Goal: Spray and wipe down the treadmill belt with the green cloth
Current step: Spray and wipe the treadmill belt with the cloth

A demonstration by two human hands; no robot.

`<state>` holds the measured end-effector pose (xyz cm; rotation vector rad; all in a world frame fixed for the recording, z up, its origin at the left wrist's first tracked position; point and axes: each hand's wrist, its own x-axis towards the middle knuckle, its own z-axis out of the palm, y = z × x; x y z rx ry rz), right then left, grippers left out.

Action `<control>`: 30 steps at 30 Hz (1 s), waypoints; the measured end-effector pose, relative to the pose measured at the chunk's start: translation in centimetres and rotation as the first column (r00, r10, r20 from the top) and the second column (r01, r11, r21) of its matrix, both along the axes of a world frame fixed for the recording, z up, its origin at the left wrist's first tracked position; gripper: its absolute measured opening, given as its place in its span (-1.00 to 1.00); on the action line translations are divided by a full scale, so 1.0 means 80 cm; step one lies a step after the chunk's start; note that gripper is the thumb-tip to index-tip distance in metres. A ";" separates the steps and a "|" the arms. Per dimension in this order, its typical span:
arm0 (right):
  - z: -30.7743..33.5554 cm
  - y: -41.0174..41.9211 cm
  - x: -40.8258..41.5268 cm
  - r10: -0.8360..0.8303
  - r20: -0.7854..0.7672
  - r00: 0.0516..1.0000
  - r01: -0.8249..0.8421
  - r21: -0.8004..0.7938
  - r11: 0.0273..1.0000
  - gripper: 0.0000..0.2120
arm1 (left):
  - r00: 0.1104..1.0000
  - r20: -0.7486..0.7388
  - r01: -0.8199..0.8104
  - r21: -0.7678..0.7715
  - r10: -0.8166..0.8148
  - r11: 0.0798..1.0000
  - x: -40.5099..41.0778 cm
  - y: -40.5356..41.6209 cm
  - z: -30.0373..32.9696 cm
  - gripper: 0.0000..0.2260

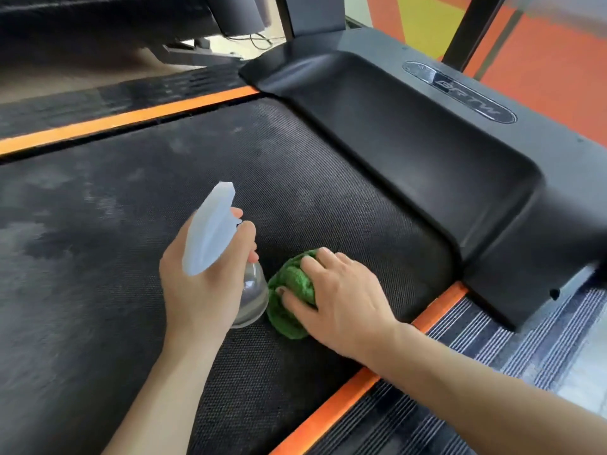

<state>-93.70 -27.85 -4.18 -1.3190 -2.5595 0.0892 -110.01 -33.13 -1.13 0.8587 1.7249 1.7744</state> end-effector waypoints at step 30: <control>-0.010 0.127 0.036 -0.363 0.053 0.930 0.360 0.059 0.931 -0.58 | 0.971 -0.235 -0.028 0.020 0.032 0.999 0.014 -0.009 -0.017 -0.81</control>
